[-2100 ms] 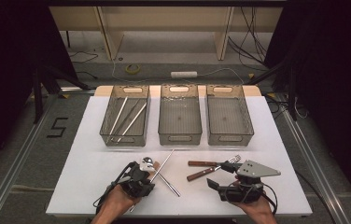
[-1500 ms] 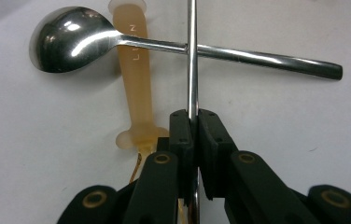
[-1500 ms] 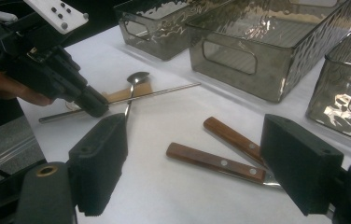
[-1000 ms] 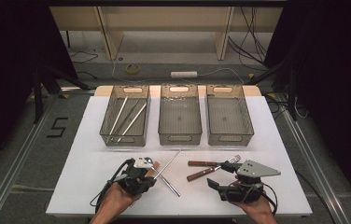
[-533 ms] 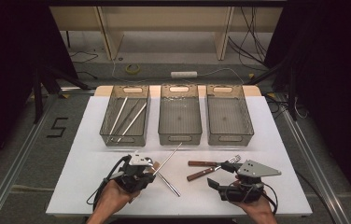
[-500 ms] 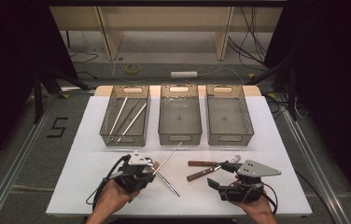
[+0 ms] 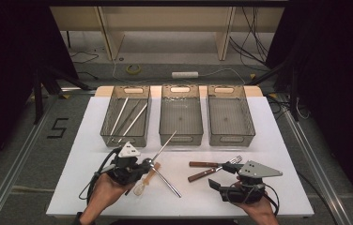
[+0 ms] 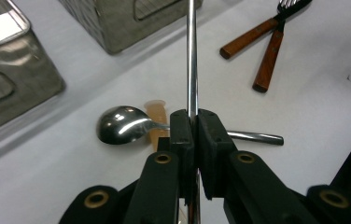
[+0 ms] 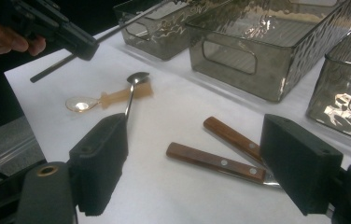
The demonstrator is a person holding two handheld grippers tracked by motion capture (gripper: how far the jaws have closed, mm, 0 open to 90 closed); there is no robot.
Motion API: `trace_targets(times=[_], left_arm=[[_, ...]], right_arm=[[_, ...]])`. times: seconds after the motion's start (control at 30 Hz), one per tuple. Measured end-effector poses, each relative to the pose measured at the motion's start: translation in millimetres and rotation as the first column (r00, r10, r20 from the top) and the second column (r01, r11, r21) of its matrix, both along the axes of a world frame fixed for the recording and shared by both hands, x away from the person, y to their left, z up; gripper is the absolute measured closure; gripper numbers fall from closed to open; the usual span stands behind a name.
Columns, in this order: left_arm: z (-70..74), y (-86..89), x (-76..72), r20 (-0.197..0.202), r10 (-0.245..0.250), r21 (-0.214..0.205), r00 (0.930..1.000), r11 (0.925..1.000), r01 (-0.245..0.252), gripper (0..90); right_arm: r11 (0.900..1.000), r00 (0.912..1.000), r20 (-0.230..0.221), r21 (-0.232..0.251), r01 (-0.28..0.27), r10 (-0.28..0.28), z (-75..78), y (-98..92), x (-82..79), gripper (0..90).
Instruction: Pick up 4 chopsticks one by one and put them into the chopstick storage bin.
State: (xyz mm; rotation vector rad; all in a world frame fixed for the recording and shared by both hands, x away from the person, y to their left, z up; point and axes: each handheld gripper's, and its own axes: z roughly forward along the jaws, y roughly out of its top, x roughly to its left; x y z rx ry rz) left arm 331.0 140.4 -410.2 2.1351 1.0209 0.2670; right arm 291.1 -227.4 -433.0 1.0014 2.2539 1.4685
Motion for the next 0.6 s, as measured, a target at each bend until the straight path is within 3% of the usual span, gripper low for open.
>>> trace_targets(times=[0.37,0.6], left_arm=[[22.0,20.8,20.4,0.063,0.067,-0.039,0.9958,0.9972,-0.064,84.6],[30.7,32.7,46.3,0.082,0.116,-0.062,0.9898,0.9918,-0.111,84.6]], right_arm=[[1.0,1.0,-0.005,0.002,0.0,0.0,-0.5,0.7,0.1,24.8],[1.0,1.0,-0.006,0.001,0.0,0.0,-0.6,0.5,-0.2,24.8]])
